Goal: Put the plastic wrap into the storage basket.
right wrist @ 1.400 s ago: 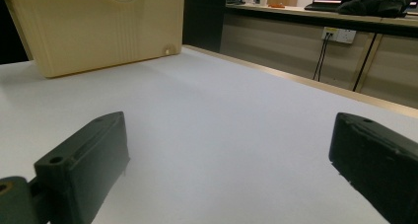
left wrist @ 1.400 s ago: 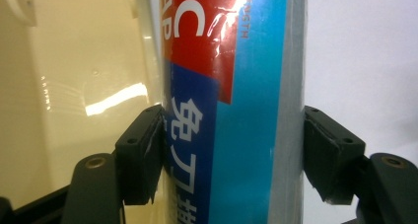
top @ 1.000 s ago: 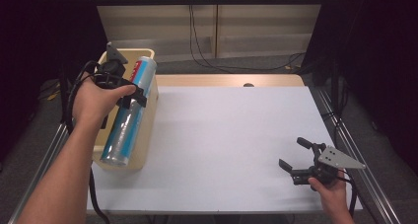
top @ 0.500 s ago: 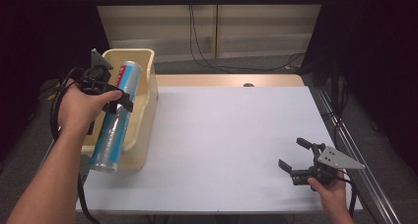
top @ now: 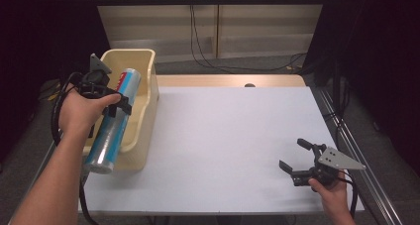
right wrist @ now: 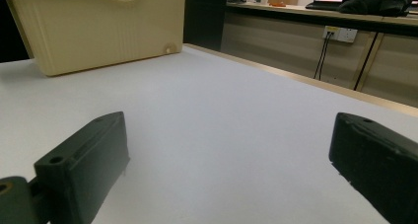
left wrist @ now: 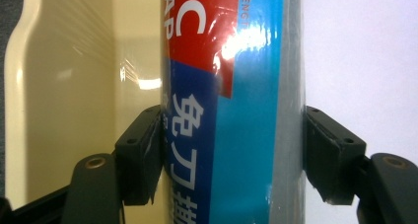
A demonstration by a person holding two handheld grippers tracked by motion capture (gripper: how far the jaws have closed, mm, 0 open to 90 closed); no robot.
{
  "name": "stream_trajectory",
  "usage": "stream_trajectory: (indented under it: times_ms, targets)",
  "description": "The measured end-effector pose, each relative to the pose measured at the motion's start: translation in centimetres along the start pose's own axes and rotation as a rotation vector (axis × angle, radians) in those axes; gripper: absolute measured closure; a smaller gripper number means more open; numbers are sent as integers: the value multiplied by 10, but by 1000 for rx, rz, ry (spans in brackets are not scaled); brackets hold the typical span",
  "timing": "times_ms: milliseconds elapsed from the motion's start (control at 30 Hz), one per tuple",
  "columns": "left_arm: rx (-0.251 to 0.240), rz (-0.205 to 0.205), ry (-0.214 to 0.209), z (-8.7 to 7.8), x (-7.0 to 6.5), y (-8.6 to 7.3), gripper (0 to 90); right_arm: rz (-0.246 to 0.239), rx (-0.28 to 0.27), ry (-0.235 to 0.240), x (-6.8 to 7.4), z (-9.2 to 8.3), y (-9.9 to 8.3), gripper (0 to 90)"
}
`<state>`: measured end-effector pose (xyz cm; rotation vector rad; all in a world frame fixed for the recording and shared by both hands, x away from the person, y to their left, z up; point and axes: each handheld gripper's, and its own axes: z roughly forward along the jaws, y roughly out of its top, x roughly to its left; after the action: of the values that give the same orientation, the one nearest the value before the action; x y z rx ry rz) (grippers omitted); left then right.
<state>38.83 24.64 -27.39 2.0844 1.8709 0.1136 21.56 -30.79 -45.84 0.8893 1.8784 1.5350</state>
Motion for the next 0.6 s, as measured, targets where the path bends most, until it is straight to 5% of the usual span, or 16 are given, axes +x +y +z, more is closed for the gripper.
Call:
stream_trajectory:
  times_ms: [600]
  targets:
    - [3,6,39,3,-3,3,311,-5,-6,-18,-1,-7,1,10]
